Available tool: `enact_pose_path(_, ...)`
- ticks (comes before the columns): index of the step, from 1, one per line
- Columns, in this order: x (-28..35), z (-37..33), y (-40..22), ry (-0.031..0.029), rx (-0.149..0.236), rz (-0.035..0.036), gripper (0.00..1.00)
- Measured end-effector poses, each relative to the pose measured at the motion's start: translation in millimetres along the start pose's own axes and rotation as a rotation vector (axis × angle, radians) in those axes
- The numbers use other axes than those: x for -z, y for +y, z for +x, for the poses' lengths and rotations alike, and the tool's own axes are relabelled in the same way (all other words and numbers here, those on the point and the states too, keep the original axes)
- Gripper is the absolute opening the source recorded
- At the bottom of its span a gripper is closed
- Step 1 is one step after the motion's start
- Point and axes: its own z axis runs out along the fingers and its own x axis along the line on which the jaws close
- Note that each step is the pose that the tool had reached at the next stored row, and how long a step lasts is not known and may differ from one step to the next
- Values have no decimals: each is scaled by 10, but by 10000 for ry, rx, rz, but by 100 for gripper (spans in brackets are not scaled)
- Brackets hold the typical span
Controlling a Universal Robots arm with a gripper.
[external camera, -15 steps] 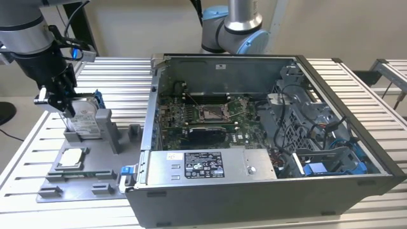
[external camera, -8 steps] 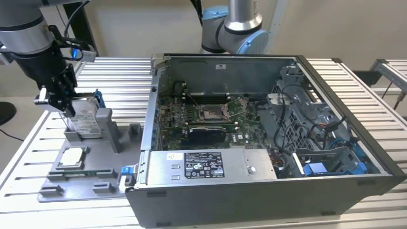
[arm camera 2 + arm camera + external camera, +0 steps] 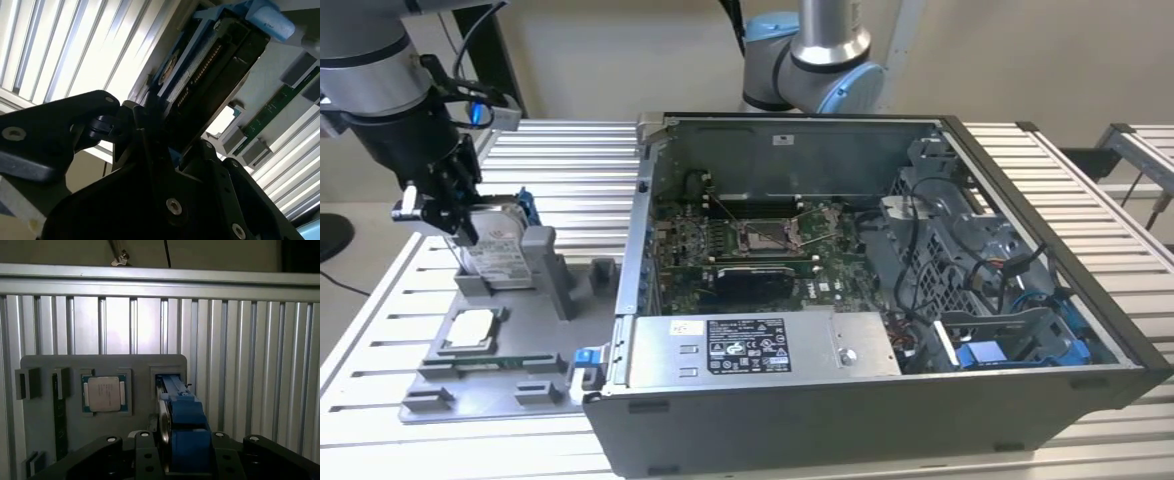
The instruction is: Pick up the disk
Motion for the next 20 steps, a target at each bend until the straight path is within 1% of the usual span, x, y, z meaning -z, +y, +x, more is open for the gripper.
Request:
enact_pose_path(3,1,1,0,-2,1,-2,0)
enact_pose_path(4,0,1,0,25,1,-2,0)
enact_pose_path(5,0,1,0,79,1,-4,0)
enact_pose_path(7,0,1,0,136,3,-4,0)
enact_pose_path(8,0,1,0,146,2,-4,0)
enact_pose_path(20,0,2,0,145,1,-4,0)
